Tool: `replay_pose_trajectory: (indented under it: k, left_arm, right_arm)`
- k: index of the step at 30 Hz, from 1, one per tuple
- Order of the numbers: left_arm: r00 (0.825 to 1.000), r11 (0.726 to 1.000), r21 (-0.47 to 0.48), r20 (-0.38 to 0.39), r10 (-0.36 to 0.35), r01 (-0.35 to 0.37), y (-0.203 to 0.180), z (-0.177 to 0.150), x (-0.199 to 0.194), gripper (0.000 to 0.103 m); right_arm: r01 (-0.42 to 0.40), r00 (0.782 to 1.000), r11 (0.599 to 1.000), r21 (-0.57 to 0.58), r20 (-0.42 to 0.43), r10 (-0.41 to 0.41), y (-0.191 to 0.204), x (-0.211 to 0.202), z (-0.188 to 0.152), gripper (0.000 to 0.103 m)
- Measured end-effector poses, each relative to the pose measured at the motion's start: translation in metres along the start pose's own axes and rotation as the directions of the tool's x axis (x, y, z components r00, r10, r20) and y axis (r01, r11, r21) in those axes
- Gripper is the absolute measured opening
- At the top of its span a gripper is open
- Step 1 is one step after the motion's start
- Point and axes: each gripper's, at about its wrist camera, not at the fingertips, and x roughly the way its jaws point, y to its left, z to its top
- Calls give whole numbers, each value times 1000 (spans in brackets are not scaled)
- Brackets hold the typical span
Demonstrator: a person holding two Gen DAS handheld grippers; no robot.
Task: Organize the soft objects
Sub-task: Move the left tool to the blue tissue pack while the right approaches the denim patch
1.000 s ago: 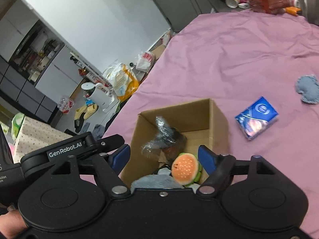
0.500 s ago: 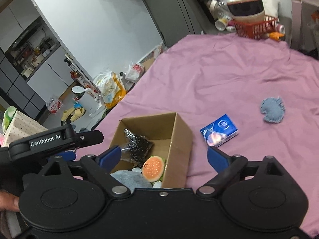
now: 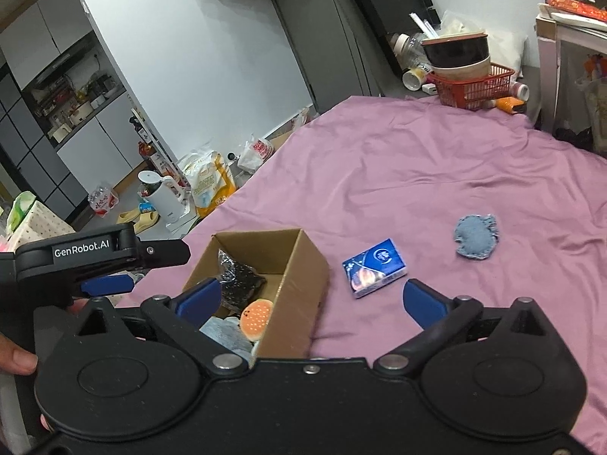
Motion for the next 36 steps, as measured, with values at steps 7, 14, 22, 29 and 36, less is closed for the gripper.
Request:
replay_pose_trajectory:
  k: [7, 14, 22, 29, 36]
  left_arm:
    - [1000, 1000, -5, 5, 26, -26, -6, -1, -8, 103]
    - [999, 999, 16, -8, 32, -32, -19, -4, -8, 103]
    - [999, 999, 46, -17, 28, -27, -41, -11, 2, 103]
    - [999, 998, 50, -4, 36, -36, -58, -12, 9, 103]
    - [1000, 998, 61, 9, 21, -22, -80, -12, 24, 103]
  right_arm:
    - [-19, 999, 1000, 25, 36, 18, -14, -15, 6, 103]
    - [-15, 998, 999, 33, 53, 13, -31, -22, 12, 103]
    - [13, 998, 999, 46, 57, -16, -60, -24, 18, 103]
    - [15, 998, 999, 35, 53, -17, -85, -17, 22, 103]
    - [18, 998, 998, 60, 55, -21, -116, 0, 24, 103]
